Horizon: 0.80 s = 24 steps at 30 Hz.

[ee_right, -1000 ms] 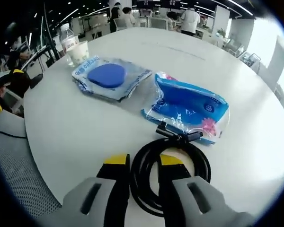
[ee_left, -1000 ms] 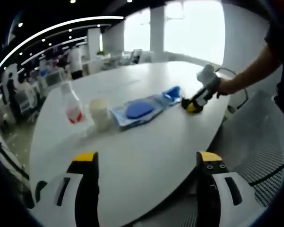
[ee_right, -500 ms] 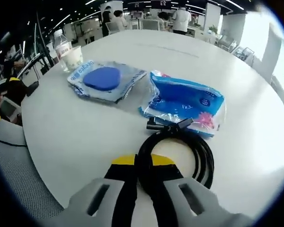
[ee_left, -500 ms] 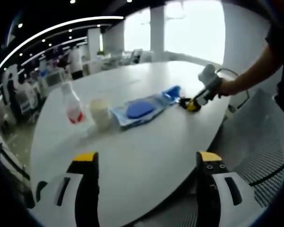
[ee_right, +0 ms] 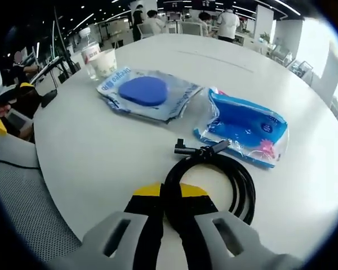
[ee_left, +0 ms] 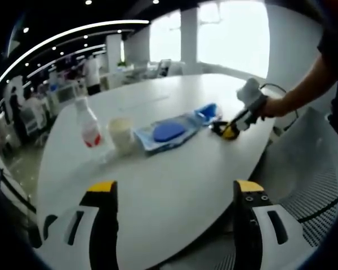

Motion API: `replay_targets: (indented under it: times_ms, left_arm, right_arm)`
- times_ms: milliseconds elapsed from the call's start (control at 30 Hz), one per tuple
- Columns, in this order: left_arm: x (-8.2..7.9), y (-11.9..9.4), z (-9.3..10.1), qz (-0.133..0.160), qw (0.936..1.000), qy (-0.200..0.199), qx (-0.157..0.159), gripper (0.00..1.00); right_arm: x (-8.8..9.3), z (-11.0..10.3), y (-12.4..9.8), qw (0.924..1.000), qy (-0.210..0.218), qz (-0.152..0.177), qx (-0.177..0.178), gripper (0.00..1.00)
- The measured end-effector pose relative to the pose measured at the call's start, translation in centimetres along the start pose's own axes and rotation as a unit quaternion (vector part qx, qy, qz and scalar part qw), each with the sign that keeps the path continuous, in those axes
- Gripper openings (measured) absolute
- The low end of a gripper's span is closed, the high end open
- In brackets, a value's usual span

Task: Arrange the tabletop items into an orderly group along one side of the table until the central work area is clear of visible clutter.

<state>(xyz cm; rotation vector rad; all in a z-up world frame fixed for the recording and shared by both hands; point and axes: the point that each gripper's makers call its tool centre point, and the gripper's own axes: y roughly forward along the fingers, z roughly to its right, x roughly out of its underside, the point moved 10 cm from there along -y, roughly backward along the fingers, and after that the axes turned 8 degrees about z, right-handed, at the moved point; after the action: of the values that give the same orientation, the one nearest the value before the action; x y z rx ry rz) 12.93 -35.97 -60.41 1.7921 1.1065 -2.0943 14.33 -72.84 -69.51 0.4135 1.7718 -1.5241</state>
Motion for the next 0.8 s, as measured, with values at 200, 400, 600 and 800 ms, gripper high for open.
replay_targets:
  times_ms: [200,400,600,800]
  left_arm:
    - [0.0,0.0,-0.1,0.001,1.0000,-0.002,-0.001,0.81]
    - [0.0,-0.1,-0.1,0.003,1.0000,-0.002,-0.005,0.81]
    - [0.0,-0.1,-0.1,0.003,1.0000,-0.003,-0.007,0.81]
    - [0.0,-0.1,-0.1,0.004,0.9999,-0.004,-0.009,0.81]
  right_arm:
    - [-0.6,-1.4,0.5,0.9998,-0.009,0.002,-0.017,0.07]
    - [-0.9,-2.3,0.9,0.9996,-0.011,0.005,-0.027,0.07]
    - [-1.1,-2.9,1.3,0.9992,-0.020,0.005,-0.035,0.08]
    - [-1.1,-2.7,1.2,0.9991,-0.017,0.003,-0.038,0.08]
